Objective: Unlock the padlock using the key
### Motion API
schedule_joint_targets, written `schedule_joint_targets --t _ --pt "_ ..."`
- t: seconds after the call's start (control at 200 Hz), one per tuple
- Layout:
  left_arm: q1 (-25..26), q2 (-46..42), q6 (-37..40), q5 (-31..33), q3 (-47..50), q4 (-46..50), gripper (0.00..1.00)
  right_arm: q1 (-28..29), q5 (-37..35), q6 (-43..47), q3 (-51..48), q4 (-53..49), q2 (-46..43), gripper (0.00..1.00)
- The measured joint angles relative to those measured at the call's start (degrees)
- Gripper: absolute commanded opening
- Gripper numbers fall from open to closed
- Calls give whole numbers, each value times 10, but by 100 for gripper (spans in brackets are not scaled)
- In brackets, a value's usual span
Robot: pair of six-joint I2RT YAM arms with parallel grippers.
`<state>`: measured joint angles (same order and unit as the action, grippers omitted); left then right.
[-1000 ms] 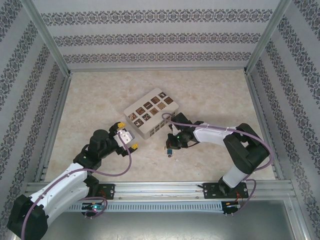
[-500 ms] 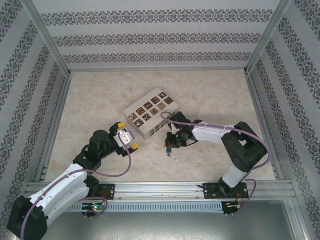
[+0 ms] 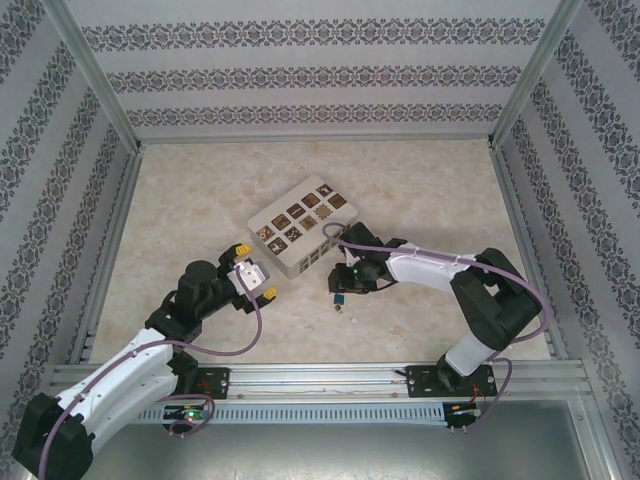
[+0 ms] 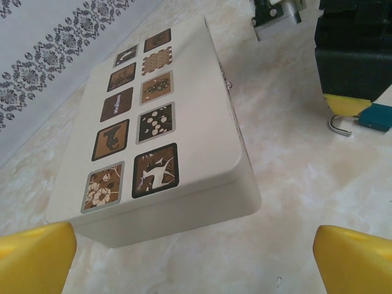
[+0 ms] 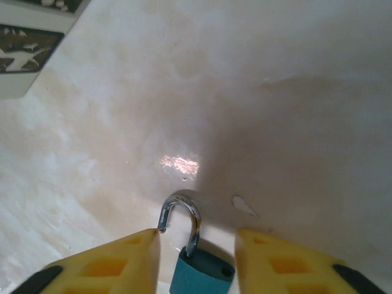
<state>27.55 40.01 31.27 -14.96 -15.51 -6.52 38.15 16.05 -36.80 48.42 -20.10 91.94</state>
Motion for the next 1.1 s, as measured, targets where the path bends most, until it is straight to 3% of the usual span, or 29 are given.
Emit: schedule_joint_targets --t 0.365,0.53,0.744,1.099 --pt "2 -6 3 2 2 0 99 0 -125 58 34 -104 -100 71" --pt "2 -7 5 7 4 0 99 -2 -189 87 36 -120 -163 76" --pt "2 -7 16 26 7 0 99 -29 -243 119 30 -103 -237 79" --pt "2 -18 33 63 8 0 99 -105 -267 169 -23 -17 -291 98"
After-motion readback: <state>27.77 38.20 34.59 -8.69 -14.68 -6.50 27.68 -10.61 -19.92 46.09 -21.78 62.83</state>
